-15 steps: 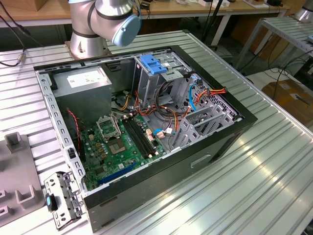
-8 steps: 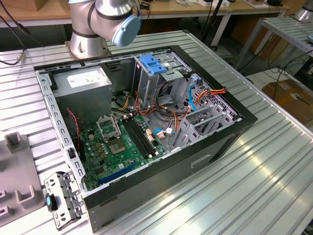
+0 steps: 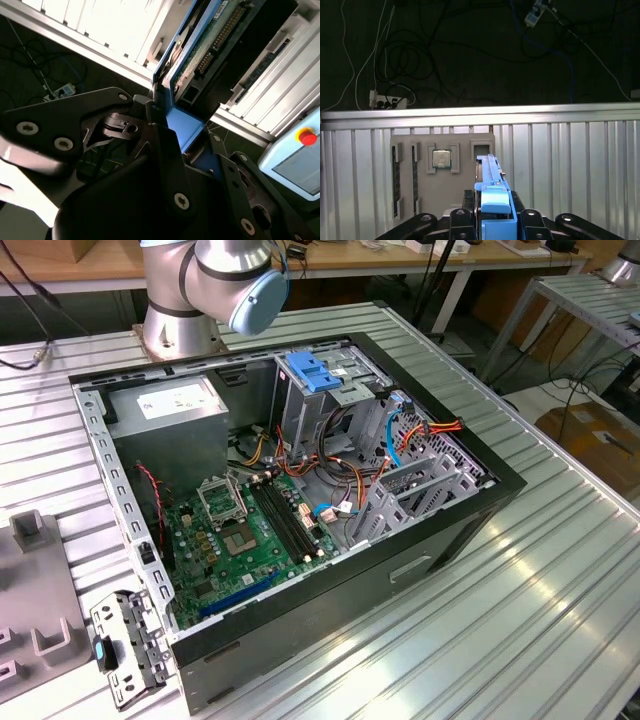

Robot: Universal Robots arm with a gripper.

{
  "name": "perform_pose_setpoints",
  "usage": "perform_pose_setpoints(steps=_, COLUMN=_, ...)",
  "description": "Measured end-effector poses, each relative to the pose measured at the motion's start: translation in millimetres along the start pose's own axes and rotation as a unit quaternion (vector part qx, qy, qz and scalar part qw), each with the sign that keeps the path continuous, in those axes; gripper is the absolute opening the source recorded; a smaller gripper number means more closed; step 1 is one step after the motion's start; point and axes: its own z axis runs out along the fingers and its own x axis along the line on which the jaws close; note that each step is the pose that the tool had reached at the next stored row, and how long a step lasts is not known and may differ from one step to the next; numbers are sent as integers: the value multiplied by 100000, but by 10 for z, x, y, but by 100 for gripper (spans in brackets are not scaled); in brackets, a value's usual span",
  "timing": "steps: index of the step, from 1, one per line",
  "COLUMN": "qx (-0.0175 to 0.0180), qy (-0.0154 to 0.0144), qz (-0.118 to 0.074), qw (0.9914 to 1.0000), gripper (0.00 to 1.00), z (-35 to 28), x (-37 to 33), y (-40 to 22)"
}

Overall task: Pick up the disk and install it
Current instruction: 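Pick up the disk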

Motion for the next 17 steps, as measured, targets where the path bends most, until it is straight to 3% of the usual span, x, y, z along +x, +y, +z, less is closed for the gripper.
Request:
perform_pose_setpoints(steps=11, qx=-6, qy=12, qz=-8, qw=100000, gripper=37, z=-146, x=0, y=-1)
perform_pose_setpoints(steps=17, qx=8, qy=265, qz=-7, qw=100000, gripper=37, z=-232, x=0, y=-2)
